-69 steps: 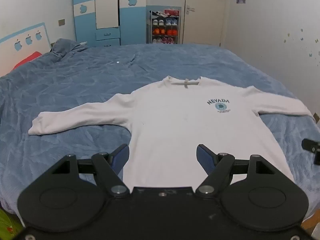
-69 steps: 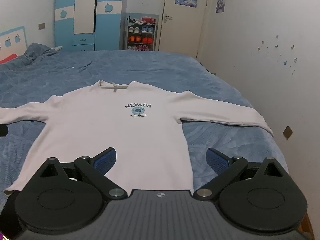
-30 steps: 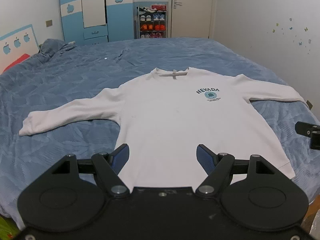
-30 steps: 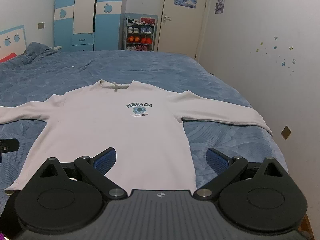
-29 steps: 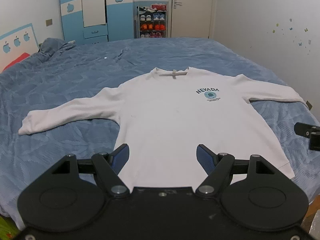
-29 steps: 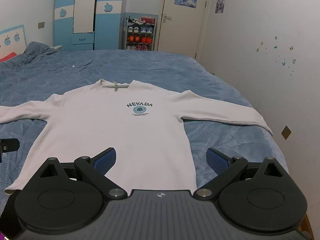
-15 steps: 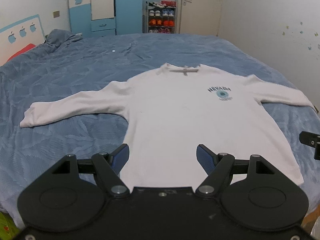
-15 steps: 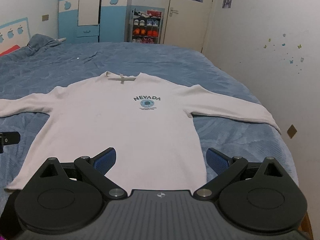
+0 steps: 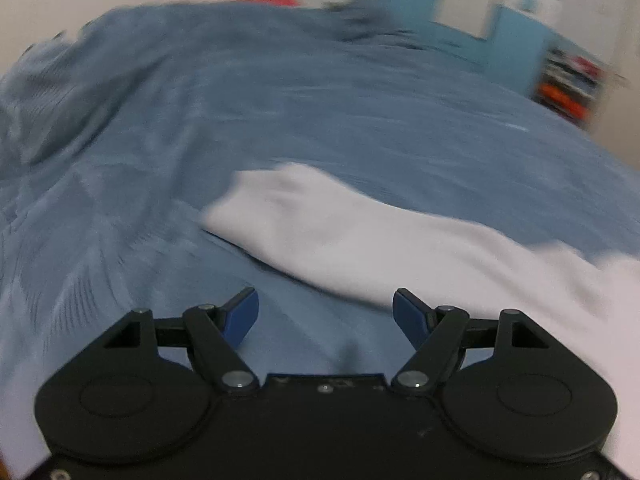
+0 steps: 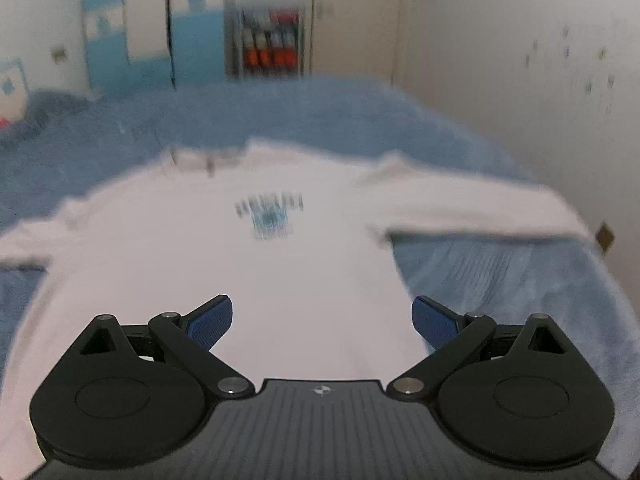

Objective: Fold small clothes
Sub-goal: 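Grasp the sleeve cuff nearest the left gripper and lift it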

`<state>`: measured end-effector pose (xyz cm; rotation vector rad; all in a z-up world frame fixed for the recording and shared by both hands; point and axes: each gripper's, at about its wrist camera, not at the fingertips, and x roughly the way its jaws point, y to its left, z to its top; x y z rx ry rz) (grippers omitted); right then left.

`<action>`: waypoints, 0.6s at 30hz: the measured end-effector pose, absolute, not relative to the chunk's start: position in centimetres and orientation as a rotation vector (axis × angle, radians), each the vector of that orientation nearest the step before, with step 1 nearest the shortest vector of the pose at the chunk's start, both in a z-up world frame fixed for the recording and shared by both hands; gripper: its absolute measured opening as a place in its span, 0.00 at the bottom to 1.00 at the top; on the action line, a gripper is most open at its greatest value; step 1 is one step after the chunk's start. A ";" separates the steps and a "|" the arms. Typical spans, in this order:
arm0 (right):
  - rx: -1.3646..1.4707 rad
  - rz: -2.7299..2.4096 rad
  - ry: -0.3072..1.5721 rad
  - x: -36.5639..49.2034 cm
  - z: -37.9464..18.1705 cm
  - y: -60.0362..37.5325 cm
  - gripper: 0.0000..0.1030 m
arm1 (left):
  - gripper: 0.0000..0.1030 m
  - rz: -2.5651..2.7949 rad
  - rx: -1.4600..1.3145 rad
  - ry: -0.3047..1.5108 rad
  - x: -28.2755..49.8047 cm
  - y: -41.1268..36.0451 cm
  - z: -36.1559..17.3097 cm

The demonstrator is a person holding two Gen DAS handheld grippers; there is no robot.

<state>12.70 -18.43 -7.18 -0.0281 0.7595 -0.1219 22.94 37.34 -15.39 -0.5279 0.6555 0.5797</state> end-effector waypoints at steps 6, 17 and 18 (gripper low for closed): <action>-0.109 -0.099 0.822 15.3 -10.1 -16.1 1.00 | 0.74 0.652 -0.537 0.661 30.1 51.6 -19.9; -0.174 -0.141 0.814 16.5 -9.6 -15.4 1.00 | 0.13 0.628 -0.400 0.657 43.1 67.3 -18.9; -0.170 -0.140 0.807 16.4 -9.3 -15.6 1.00 | 0.12 0.629 -0.391 0.639 43.4 69.6 -18.6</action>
